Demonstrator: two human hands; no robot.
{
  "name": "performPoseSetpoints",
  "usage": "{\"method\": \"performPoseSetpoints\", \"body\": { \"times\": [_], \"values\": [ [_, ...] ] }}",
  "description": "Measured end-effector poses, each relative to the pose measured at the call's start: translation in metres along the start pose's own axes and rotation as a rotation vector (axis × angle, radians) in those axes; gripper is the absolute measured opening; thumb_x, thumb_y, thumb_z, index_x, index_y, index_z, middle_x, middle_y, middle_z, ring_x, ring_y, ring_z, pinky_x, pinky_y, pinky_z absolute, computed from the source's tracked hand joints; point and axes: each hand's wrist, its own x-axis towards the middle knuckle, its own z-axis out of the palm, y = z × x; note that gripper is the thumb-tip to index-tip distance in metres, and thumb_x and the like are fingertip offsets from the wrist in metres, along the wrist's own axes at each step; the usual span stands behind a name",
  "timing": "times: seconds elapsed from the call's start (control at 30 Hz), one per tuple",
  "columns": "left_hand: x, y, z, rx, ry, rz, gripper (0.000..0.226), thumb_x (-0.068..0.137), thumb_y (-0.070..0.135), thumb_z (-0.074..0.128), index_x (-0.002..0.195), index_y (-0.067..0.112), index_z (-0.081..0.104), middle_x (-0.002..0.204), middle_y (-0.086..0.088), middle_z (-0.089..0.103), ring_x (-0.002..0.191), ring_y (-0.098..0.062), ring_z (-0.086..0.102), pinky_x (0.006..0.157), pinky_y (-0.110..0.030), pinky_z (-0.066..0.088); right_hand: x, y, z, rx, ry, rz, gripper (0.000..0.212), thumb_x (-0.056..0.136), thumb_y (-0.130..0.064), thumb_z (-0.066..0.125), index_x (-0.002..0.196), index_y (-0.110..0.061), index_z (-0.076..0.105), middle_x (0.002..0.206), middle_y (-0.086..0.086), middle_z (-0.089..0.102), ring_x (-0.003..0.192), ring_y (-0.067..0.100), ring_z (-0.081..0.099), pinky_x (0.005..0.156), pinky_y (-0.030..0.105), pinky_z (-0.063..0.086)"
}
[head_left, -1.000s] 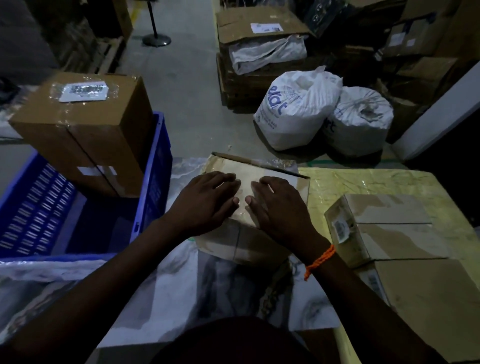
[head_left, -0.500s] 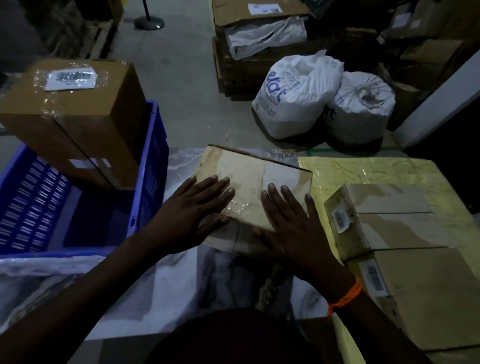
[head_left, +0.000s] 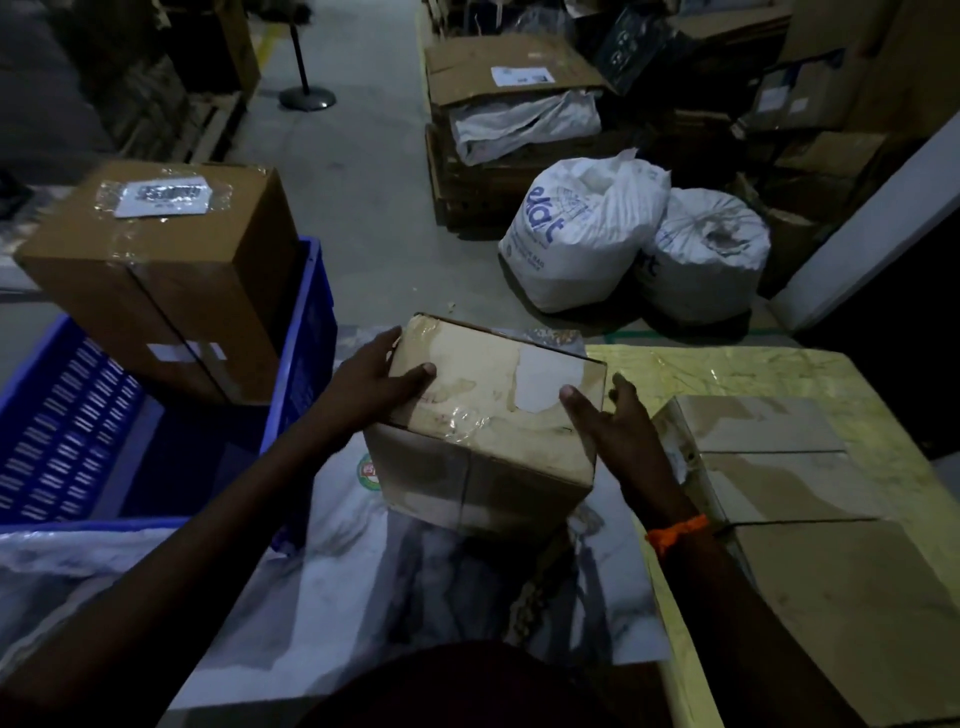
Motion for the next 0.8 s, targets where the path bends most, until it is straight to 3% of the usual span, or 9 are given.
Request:
{"method": "performPoseSetpoints", "body": {
  "times": [0.1,0.17,0.27,0.4,0.5,0.57,0.63,0.73,0.8],
  "values": [
    [0.010,0.002,0.007,-0.096,-0.040,-0.077,0.082,0.084,0.060,0.069,0.152,0.023,0.041,0.139,-0.002,0.058,0.119,-0.024,0.062,0.098,-0.042,0.055,0.019,0.005,0.001,0.101,-0.089,0.020,0.042,0.090,-0.051,0.076,0.116,-0.018,0.073,0.106,-0.005,0.078,0.100,0.015,0.074,0.091,0.039,0.060],
    [0.007,0.008,0.014,-0.088,-0.013,-0.054,0.089,0.077,0.066,0.066,0.152,0.024,0.042,0.140,-0.004,0.059,0.120,-0.024,0.062,0.102,-0.049,0.053,0.026,0.008,0.001,0.079,-0.029,0.010,0.059,0.079,-0.067,0.077,0.116,-0.021,0.075,0.107,-0.005,0.079,0.101,0.015,0.075,0.097,0.047,0.059],
    [0.002,0.015,0.024,-0.114,0.074,0.026,0.082,0.080,0.062,0.067,0.150,0.026,0.042,0.142,-0.001,0.057,0.124,-0.022,0.059,0.104,-0.047,0.051,0.034,0.005,0.000,0.047,0.094,-0.042,0.079,0.067,-0.081,0.075,0.121,-0.024,0.070,0.111,-0.008,0.077,0.104,0.012,0.073,0.099,0.045,0.057],
    [0.001,0.010,0.033,-0.216,0.197,0.078,0.076,0.084,0.046,0.079,0.148,0.026,0.042,0.139,0.005,0.057,0.121,-0.009,0.058,0.102,-0.033,0.052,0.037,-0.001,-0.004,0.099,0.157,-0.108,0.074,0.073,-0.072,0.076,0.130,-0.027,0.062,0.119,-0.009,0.073,0.110,0.012,0.069,0.097,0.039,0.056],
    [-0.008,0.001,0.045,-0.279,0.261,0.101,0.060,0.087,0.036,0.081,0.137,0.022,0.051,0.135,0.009,0.059,0.117,0.008,0.057,0.095,-0.017,0.051,0.036,0.009,-0.008,0.148,0.181,-0.091,0.062,0.084,-0.059,0.077,0.127,-0.016,0.062,0.115,-0.003,0.071,0.110,0.019,0.067,0.094,0.040,0.055],
    [-0.019,-0.008,0.052,-0.349,0.325,0.037,0.051,0.086,0.046,0.079,0.127,0.023,0.058,0.126,0.014,0.065,0.115,-0.001,0.063,0.095,-0.027,0.055,0.030,0.018,-0.008,0.143,0.200,-0.072,0.058,0.088,-0.051,0.076,0.129,-0.013,0.059,0.116,0.000,0.069,0.110,0.020,0.065,0.093,0.039,0.054],
    [-0.029,-0.016,0.055,-0.396,0.348,-0.050,0.057,0.084,0.062,0.074,0.127,0.026,0.061,0.117,0.017,0.069,0.108,-0.006,0.069,0.092,-0.038,0.060,0.023,0.030,-0.006,0.131,0.206,-0.060,0.064,0.088,-0.053,0.076,0.137,-0.016,0.054,0.126,0.001,0.066,0.116,0.018,0.062,0.097,0.038,0.053],
    [-0.043,-0.023,0.061,-0.431,0.265,-0.159,0.075,0.080,0.071,0.071,0.138,0.025,0.061,0.115,0.012,0.069,0.101,-0.008,0.071,0.084,-0.045,0.063,0.013,0.050,-0.007,0.105,0.209,-0.050,0.071,0.090,-0.054,0.073,0.145,-0.015,0.051,0.133,0.001,0.060,0.122,0.016,0.057,0.103,0.036,0.051],
    [-0.052,-0.027,0.067,-0.380,0.190,-0.202,0.069,0.075,0.078,0.070,0.125,0.030,0.071,0.111,0.016,0.073,0.098,-0.007,0.072,0.086,-0.046,0.063,0.006,0.061,-0.011,0.089,0.209,-0.038,0.068,0.092,-0.050,0.072,0.145,-0.012,0.053,0.130,-0.001,0.057,0.122,0.015,0.055,0.103,0.036,0.050]
  ]
}}
